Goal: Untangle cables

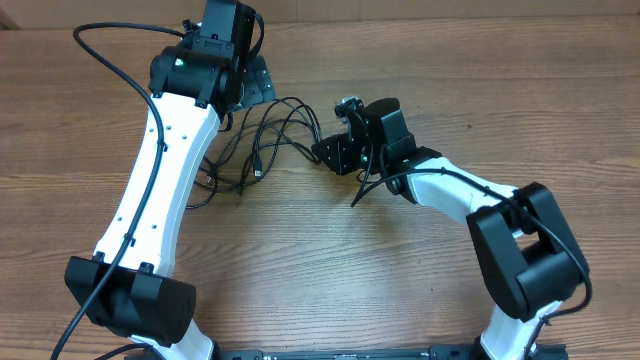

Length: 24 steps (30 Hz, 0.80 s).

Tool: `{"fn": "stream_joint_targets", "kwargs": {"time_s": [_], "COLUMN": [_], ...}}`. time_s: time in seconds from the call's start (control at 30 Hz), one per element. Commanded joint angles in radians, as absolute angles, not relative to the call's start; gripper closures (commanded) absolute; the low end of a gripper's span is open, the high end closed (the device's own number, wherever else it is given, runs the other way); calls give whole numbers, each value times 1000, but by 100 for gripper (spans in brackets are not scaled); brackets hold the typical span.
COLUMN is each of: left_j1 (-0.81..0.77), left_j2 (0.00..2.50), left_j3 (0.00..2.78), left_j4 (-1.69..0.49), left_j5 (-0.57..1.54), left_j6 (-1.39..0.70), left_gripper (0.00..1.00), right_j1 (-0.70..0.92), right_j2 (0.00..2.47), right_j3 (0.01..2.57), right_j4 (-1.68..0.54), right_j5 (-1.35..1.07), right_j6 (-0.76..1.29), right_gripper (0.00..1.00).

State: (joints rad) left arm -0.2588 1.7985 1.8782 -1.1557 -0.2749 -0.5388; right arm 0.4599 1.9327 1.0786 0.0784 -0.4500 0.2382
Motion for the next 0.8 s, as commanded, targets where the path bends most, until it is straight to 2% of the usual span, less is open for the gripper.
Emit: {"fn": "stream_joint_targets", "kwargs": {"time_s": [0.0,0.03,0.4,0.77], "left_j1": [-248,-248,-248,-248], "left_j2": [1811,1811,1811,1811], "left_j3": [1880,1880,1880,1880], "left_j4": [-1155,-1155,-1155,-1155], "left_j5": [-295,-295,-295,-295], "left_j6": [-519,-519,-519,-519], "left_gripper": [0,0,0,0], "right_j1": [461,461,458,437], "right_j2": [1949,1949,1921,1628], "right_j3": [1084,1084,1084,1099], "right_j4": [86,85,59,-39], "right_j5": [-446,-446,-565,-485], "right_j6": [235,235,239,238], "right_gripper": [93,96,96,96]}}
